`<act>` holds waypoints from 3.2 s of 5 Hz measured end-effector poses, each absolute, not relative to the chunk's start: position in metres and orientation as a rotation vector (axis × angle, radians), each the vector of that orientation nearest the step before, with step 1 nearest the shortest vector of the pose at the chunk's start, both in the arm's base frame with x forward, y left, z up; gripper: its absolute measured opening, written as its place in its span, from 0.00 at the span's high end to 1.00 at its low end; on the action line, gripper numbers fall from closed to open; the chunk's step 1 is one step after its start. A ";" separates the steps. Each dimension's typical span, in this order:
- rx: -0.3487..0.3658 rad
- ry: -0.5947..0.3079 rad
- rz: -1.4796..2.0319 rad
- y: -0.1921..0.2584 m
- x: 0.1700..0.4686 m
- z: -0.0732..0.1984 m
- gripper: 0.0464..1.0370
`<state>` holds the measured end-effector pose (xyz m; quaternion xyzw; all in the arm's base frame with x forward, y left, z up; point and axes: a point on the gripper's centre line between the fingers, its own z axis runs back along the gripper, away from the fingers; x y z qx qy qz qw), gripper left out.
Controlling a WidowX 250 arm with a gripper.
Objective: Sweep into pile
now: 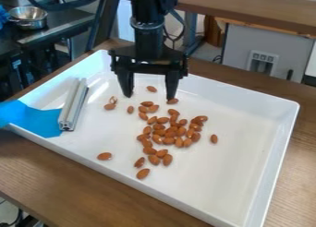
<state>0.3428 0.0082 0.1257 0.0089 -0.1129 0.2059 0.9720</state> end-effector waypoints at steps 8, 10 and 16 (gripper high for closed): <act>-0.003 -0.180 0.392 0.129 0.347 0.114 0.04; -0.005 -0.212 0.404 0.155 0.340 0.110 0.04; -0.054 -0.260 0.468 0.151 0.327 0.068 0.39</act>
